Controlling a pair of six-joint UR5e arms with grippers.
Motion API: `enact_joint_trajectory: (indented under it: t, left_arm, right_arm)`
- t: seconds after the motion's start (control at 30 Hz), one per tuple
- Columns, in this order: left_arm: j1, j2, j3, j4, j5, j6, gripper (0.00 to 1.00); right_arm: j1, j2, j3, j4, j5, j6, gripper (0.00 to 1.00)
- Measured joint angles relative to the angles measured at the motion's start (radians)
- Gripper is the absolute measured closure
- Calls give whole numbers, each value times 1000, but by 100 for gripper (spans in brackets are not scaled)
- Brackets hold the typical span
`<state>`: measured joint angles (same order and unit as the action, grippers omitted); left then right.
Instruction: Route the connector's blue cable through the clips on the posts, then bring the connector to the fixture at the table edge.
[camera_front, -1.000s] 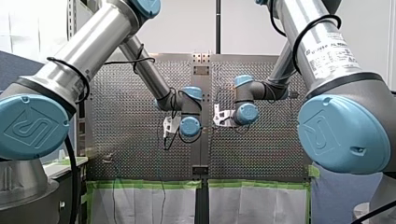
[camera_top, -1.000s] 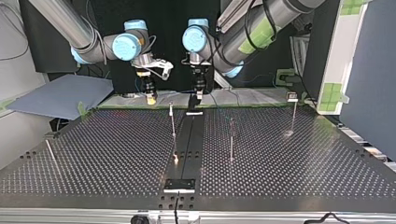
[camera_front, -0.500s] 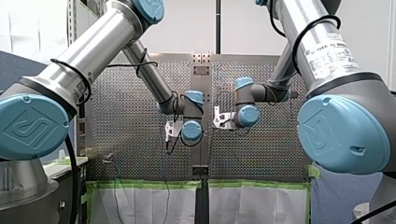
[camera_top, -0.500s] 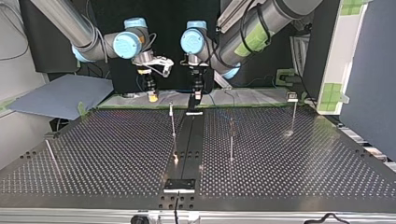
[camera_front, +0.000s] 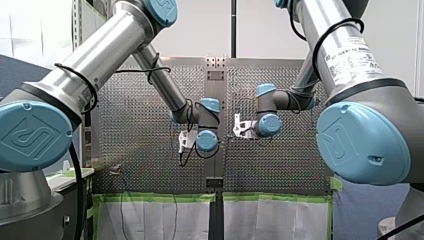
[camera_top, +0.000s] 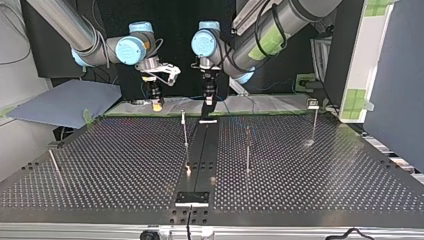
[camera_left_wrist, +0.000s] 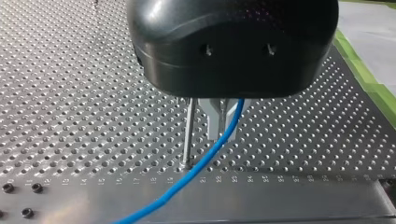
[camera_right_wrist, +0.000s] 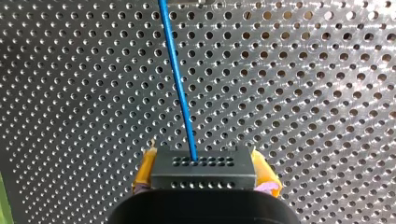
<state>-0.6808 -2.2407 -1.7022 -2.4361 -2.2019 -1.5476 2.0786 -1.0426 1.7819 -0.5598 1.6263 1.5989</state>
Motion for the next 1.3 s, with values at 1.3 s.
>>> enact_joint_trajectory:
  t: [1.3]
  left_arm:
    - [-40, -44, 71, -29, -16, 6, 93]
  right_arm:
    - [-42, 24, 13, -42, -44, -3, 100]
